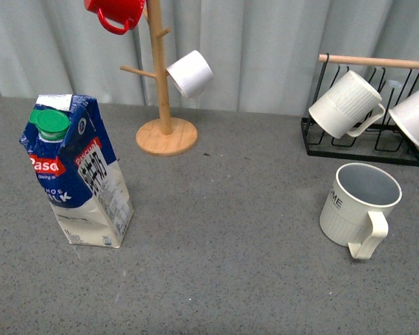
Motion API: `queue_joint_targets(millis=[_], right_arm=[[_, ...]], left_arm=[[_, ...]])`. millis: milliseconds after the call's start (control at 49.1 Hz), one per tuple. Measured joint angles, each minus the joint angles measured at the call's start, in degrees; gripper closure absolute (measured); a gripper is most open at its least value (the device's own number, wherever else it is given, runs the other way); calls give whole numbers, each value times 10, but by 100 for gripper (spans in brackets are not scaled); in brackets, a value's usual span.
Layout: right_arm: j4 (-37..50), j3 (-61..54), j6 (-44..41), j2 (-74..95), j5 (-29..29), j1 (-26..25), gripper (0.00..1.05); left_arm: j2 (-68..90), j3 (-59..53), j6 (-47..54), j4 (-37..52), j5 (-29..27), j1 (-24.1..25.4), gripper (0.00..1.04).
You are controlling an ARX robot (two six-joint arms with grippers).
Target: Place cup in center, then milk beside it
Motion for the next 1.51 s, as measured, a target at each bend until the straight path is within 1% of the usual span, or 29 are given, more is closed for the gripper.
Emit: queue_joint_targets(millis=[1507], right_arm=[[0, 0, 0, 0, 0, 0, 9]], left_arm=[[0, 0, 0, 0, 0, 0, 7]])
